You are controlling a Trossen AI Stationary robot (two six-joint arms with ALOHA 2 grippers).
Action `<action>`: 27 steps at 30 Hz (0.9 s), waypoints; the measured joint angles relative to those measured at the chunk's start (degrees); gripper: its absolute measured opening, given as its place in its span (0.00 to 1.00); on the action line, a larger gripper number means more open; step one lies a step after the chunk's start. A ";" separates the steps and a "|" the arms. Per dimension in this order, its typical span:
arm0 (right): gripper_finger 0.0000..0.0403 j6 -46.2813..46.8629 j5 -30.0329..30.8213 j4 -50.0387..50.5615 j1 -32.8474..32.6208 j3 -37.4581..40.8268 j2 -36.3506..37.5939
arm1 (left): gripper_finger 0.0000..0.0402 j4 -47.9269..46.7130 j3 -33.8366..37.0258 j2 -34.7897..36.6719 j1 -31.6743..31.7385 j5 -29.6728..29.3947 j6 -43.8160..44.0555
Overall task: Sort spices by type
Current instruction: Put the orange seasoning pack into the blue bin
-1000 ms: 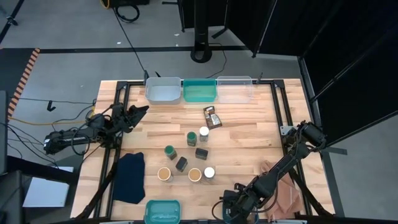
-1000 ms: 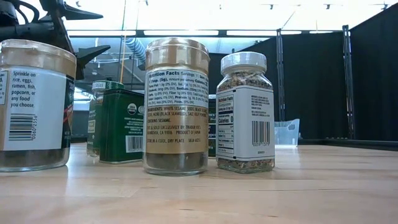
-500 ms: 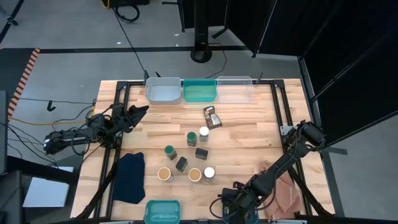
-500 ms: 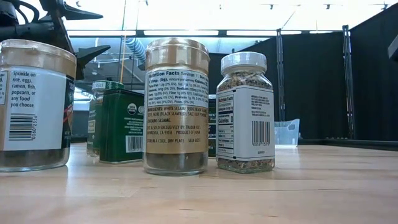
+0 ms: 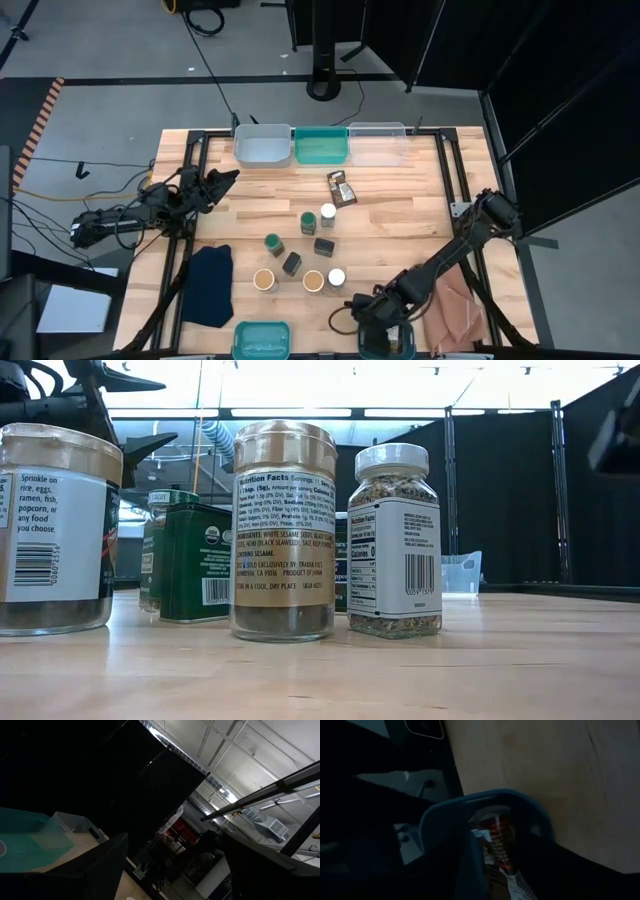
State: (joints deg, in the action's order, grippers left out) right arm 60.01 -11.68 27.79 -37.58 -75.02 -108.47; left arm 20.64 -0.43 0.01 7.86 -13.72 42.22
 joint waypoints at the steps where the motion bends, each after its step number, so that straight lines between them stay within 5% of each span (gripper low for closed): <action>1: 0.57 -0.62 -0.82 0.05 0.57 0.00 0.32 | 0.82 -0.01 0.00 0.00 0.00 0.00 0.00; 10: 0.52 -11.46 -0.48 16.06 6.70 0.00 7.48 | 0.82 0.09 0.00 0.00 0.00 0.00 0.00; 20: 0.51 -12.98 29.78 32.50 16.29 0.00 18.33 | 0.82 0.07 0.00 0.00 0.00 -0.03 0.02; 27: 0.50 -13.54 35.71 34.26 27.50 0.00 21.00 | 0.82 0.07 0.00 -0.02 0.00 -0.02 0.36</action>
State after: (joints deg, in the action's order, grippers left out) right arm 46.47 24.03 62.04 -10.08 -75.02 -87.47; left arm 20.71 -0.43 -0.01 7.86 -13.74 42.57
